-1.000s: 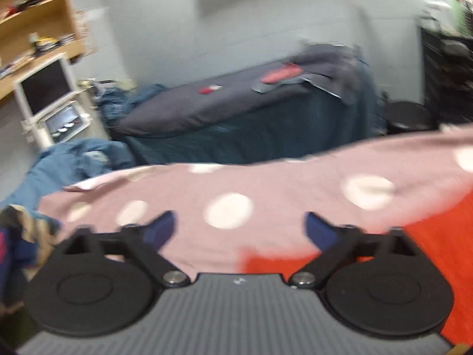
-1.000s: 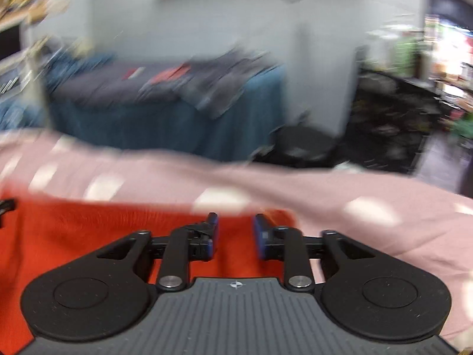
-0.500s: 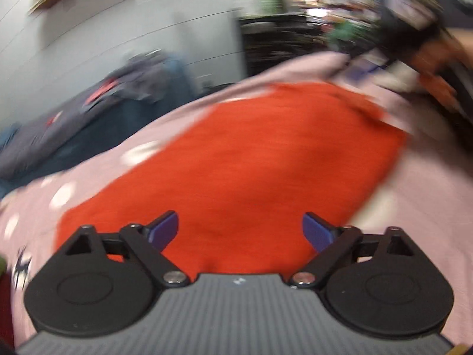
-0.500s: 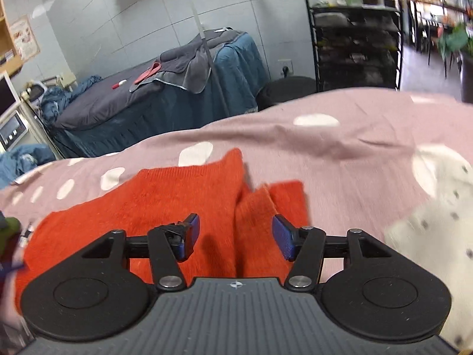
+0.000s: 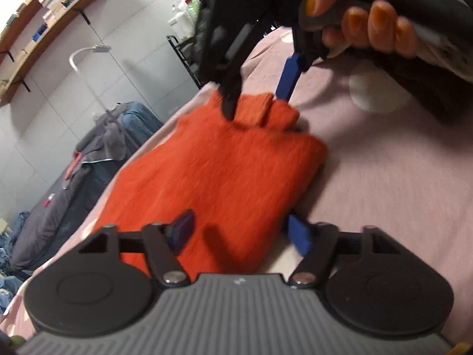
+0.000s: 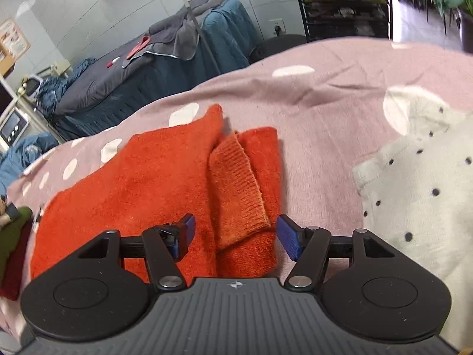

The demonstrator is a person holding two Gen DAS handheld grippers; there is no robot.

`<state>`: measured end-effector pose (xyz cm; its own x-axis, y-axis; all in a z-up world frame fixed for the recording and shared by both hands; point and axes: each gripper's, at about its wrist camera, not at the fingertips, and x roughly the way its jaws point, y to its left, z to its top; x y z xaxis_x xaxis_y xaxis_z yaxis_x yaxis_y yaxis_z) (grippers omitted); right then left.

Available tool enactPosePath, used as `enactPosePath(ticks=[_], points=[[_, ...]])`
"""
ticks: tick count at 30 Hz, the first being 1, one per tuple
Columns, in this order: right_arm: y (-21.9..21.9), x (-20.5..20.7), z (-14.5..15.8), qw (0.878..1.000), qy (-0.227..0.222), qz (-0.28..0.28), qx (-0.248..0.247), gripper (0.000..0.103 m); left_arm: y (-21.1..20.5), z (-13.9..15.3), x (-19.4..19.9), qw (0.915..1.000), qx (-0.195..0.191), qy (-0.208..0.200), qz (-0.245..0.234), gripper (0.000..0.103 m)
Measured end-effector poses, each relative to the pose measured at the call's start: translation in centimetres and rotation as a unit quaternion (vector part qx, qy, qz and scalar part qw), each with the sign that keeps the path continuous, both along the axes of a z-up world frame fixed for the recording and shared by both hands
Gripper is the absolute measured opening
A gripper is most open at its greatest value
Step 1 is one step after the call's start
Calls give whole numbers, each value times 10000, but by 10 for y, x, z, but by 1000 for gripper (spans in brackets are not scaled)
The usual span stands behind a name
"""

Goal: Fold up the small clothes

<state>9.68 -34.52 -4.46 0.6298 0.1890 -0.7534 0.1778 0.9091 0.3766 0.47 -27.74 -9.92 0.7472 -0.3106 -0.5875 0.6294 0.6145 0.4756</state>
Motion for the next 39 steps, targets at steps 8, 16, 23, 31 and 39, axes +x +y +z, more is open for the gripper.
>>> enactPosePath(ticks=[8, 16, 23, 31, 39], points=[[-2, 34, -19, 9984, 563, -30, 61, 103, -25, 4, 28, 9992, -216, 339, 65, 38], [8, 57, -24, 9985, 258, 463, 108, 103, -14, 10, 38, 9966, -495, 646, 153, 35], [11, 64, -28, 9974, 185, 525, 449, 48, -3, 20, 51, 9899, -909, 1037, 340, 16], [31, 49, 15, 9954, -575, 557, 532, 41, 87, 72, 69, 9432, -2727, 1589, 1041, 11], [116, 68, 68, 9793, -1079, 1222, 1196, 41, 213, 115, 60, 8989, -3751, 1325, 1838, 11]])
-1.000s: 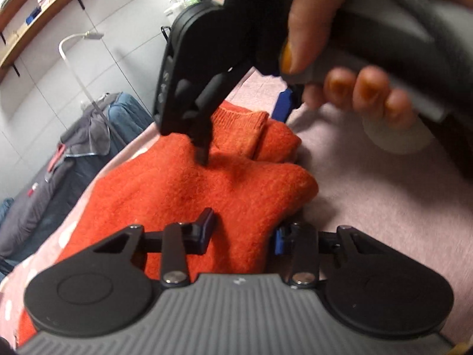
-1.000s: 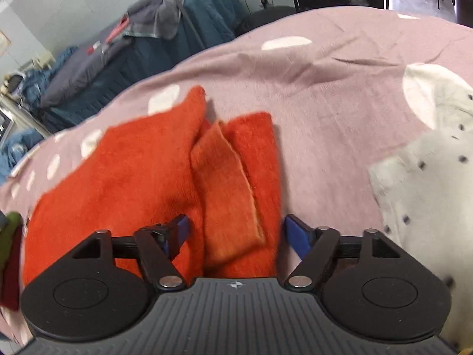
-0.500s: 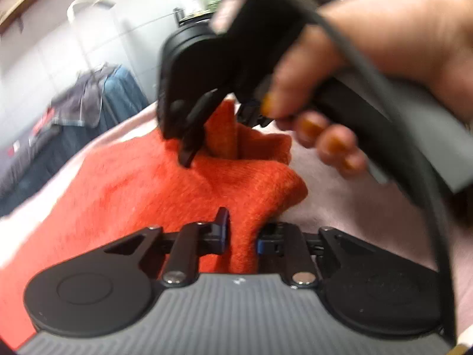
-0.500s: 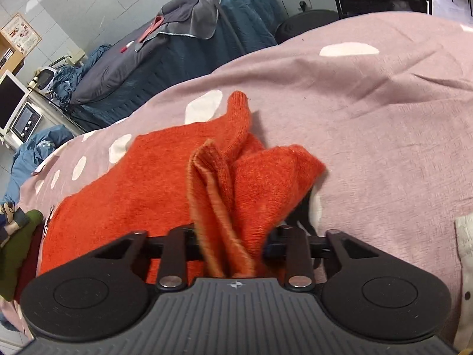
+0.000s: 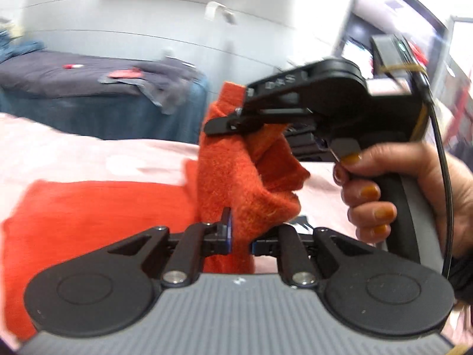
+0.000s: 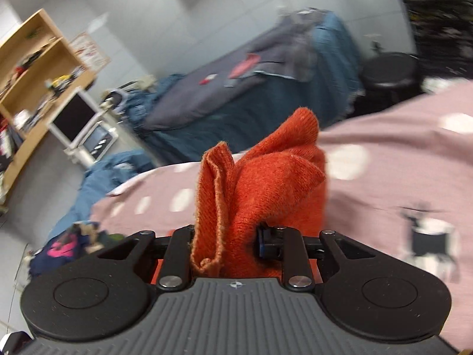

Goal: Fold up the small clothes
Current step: 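Hold the bundle with the left gripper while the right gripper pinches and folds its end over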

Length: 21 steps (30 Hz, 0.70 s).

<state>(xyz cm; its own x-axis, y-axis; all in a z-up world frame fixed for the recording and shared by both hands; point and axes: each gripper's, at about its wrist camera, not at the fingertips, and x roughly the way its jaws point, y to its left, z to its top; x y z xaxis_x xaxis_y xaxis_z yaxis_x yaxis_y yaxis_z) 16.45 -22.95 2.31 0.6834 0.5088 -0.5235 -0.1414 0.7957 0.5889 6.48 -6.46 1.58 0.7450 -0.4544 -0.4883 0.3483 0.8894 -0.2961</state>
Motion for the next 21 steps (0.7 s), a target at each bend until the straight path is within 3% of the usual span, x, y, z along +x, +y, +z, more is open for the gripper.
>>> enactPosePath(ticks=[4, 13, 21], points=[[54, 10, 8, 9988, -80, 425, 251, 41, 61, 0, -7, 9979, -275, 121, 582, 11], [163, 25, -15, 9924, 120, 1225, -6, 41, 148, -27, -18, 9869, -445, 612, 1426, 11], [205, 8, -41, 9829, 11, 1541, -1008, 44, 176, -76, -28, 9760, -658, 1163, 1721, 12]])
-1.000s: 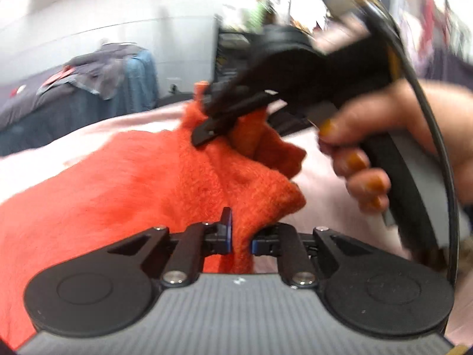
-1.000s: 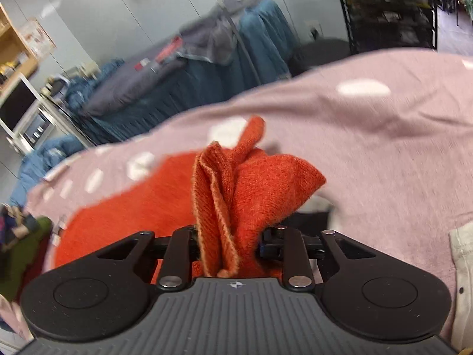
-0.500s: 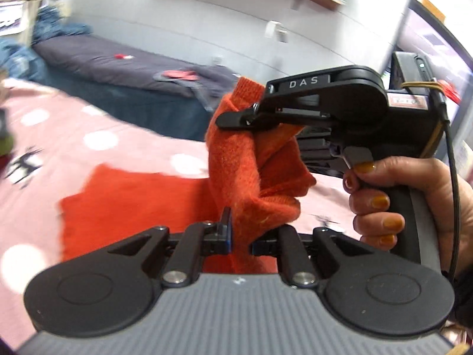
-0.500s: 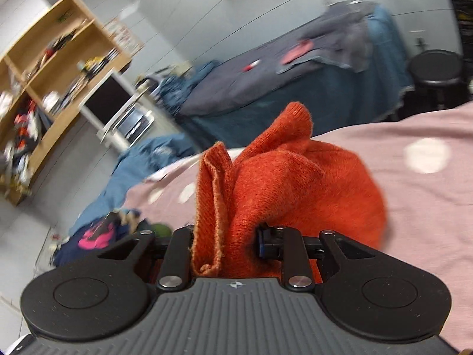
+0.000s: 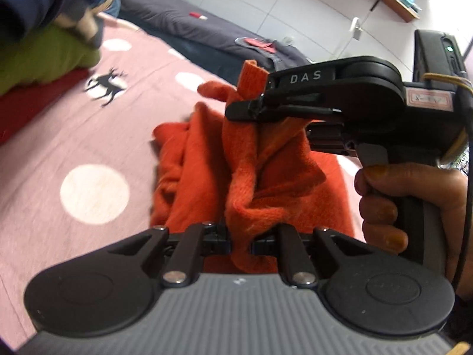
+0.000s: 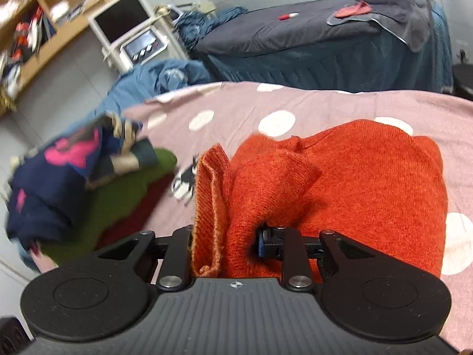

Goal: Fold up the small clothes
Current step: 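Hold the bundle with the left gripper while the right gripper pinches and folds its end over, then open the left gripper and release the folded bundle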

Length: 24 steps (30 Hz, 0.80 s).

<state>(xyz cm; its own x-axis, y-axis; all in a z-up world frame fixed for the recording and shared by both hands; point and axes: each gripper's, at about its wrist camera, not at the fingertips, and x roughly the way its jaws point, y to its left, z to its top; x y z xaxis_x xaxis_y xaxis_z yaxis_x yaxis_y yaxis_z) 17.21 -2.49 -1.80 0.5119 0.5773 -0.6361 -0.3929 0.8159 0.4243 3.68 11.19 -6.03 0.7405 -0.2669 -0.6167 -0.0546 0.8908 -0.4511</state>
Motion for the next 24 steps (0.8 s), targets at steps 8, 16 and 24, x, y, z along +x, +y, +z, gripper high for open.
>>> enactPosePath(ticks=[8, 16, 24], points=[[17, -2, -19, 10000, 83, -2, 46, 58, 15, -17, -2, 9998, -7, 188, 97, 17], [8, -4, -29, 9955, 349, -157, 870, 89, 28, -19, -12, 9993, 10, 282, 241, 27], [-19, -22, -5, 9901, 60, -424, 1333, 86, 47, -12, -25, 9968, 291, 350, 657, 40]])
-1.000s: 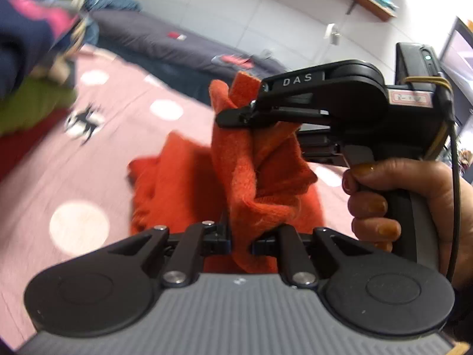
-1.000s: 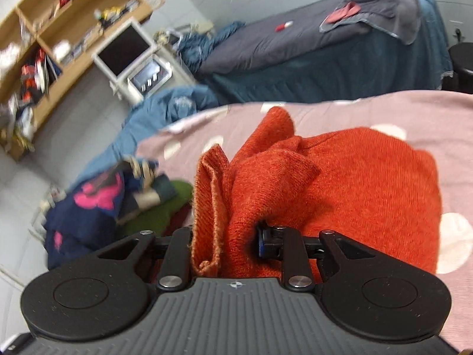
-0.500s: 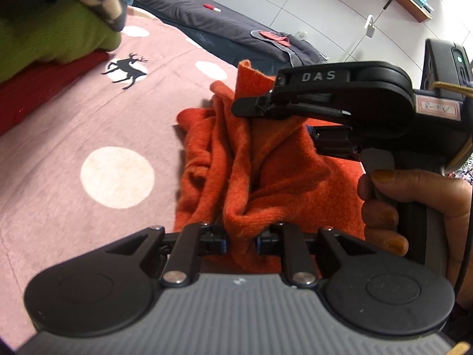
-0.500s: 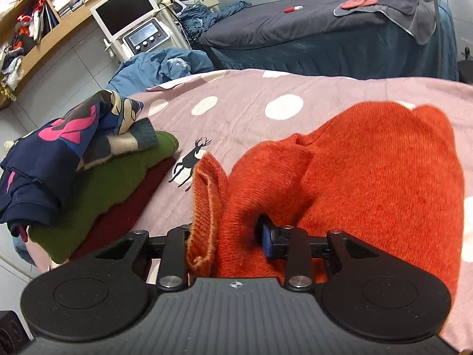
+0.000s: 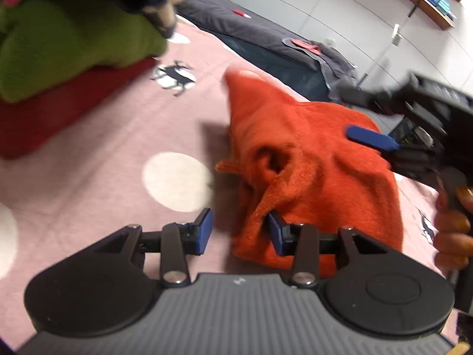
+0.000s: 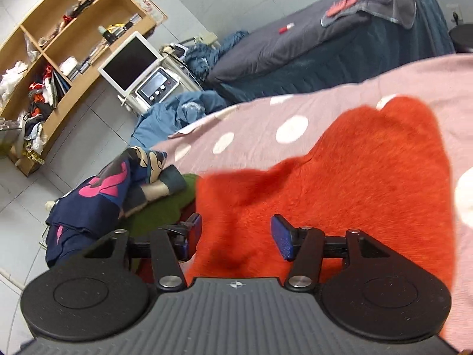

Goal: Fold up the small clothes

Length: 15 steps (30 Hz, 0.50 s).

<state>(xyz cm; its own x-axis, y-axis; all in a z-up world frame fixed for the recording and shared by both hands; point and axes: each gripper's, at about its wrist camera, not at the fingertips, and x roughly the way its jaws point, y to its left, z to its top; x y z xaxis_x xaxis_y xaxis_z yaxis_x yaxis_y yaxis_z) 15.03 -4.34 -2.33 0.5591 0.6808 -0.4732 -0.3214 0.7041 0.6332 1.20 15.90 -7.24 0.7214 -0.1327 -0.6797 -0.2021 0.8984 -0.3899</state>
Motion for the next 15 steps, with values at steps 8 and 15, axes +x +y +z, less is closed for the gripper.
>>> enactPosePath(ticks=[8, 15], points=[[-13, -33, 3, 9945, -559, -335, -825, 50, 7, 28, -13, 9988, 132, -413, 245, 40], [-19, -65, -2, 9773, -1186, -412, -1706, 46, -42, 37, 13, 9951, 422, -615, -653, 40]])
